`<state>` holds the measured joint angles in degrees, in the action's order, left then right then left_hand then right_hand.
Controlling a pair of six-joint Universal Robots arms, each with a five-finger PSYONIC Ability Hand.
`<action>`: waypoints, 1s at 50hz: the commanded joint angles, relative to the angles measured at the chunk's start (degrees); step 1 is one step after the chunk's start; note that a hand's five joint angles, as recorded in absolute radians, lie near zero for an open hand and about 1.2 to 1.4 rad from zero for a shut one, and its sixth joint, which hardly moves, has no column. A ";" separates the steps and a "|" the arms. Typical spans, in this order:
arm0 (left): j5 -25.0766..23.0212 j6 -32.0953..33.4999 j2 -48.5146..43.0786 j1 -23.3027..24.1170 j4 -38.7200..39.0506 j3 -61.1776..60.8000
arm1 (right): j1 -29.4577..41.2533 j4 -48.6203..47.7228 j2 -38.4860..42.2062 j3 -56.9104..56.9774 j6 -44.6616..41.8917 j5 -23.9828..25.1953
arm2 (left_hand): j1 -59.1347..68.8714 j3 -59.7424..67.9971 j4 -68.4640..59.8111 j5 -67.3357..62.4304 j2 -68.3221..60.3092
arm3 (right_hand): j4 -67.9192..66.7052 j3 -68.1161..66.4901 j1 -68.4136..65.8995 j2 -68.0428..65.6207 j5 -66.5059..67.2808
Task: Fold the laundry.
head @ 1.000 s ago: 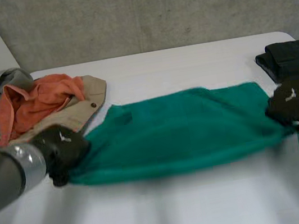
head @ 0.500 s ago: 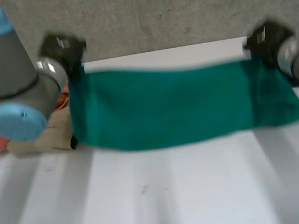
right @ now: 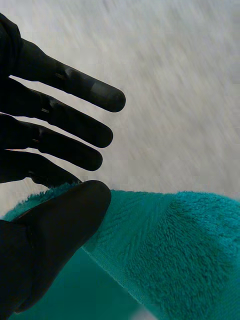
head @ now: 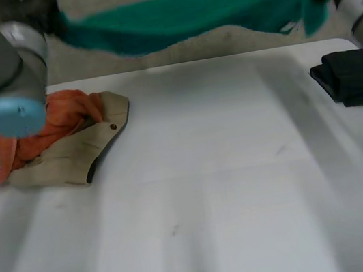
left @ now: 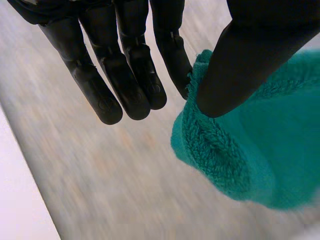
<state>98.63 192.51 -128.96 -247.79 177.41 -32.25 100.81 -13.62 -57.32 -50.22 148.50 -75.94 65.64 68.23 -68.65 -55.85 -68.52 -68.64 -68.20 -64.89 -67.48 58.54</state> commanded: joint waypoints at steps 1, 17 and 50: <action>-3.00 -0.03 0.81 -0.59 1.01 -19.41 | -2.36 9.74 0.98 -10.85 -1.54 6.68 | 14.36 11.77 -11.35 -14.15 -11.48 | -11.36 -11.80 -15.11 -12.52 11.46; -4.85 -0.03 -0.60 -0.59 3.12 -34.72 | -4.65 15.55 7.57 -21.93 -0.24 4.58 | 14.36 11.77 -11.35 -14.15 -11.48 | 36.76 36.32 33.01 35.60 -36.66; -4.23 -4.95 3.45 -2.70 -0.57 -31.73 | -7.91 5.80 11.00 -24.22 -0.14 3.08 | 14.36 11.77 -11.35 -14.15 -11.48 | 7.56 7.12 3.81 6.40 -7.46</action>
<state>94.41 187.91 -125.59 -250.37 178.00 -64.05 93.02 -4.29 -48.03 -76.16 146.53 -72.72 65.64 68.23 -68.65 -55.85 -68.52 -40.67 -40.83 -41.13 -40.86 30.74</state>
